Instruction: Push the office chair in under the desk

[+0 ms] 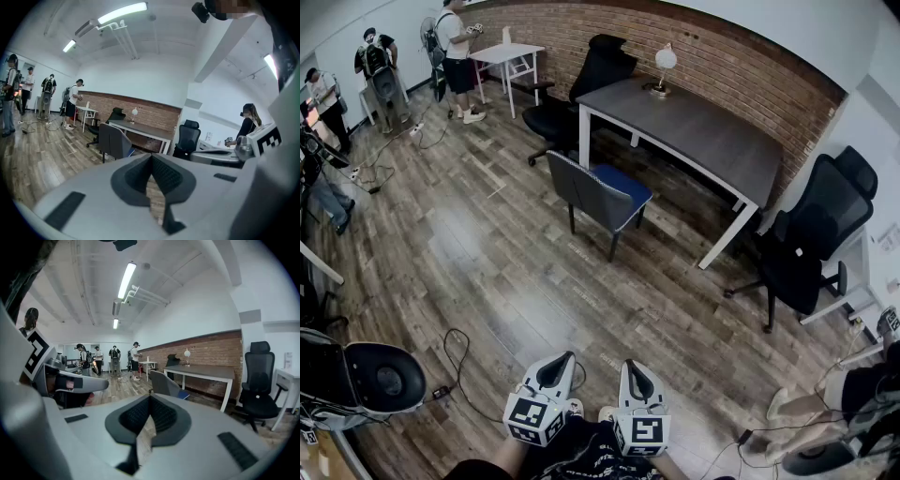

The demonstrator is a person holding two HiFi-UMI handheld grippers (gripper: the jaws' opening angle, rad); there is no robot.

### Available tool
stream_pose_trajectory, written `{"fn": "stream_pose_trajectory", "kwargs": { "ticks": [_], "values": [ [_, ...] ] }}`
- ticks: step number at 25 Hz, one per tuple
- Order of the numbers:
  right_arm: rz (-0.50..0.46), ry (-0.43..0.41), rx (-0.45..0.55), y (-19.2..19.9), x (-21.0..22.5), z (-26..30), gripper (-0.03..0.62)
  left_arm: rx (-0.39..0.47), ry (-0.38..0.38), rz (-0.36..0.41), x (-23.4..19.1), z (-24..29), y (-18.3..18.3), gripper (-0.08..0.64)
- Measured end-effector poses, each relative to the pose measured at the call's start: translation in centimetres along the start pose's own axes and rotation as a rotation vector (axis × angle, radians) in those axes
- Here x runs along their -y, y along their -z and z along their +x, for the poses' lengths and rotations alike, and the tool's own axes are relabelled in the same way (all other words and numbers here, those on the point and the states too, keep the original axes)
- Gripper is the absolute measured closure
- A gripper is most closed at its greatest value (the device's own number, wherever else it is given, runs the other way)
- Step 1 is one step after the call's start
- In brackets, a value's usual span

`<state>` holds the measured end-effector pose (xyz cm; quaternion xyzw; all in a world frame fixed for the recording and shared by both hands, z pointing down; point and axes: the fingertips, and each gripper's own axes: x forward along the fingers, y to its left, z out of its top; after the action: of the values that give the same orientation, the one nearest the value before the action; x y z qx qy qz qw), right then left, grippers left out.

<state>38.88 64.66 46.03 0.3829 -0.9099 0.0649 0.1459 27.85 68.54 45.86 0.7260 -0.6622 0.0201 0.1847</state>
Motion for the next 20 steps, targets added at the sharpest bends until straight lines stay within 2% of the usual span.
{"fn": "stream_pose_trajectory", "kwargs": {
  "ticks": [7,11,20],
  "values": [
    [-0.004,0.022,0.025,-0.4,-1.1,1.5,0.591,0.006,0.008,0.01,-1.9,0.2,-0.3,0.554],
    [-0.006,0.033,0.05,-0.9,-1.6,2.4,0.589,0.028,-0.013,0.021,-3.6,-0.2,-0.7,0.554],
    [-0.012,0.033,0.07,-1.4,-0.4,4.3,0.589,0.044,-0.037,0.104,-4.6,0.3,-0.8,0.554]
  ]
}}
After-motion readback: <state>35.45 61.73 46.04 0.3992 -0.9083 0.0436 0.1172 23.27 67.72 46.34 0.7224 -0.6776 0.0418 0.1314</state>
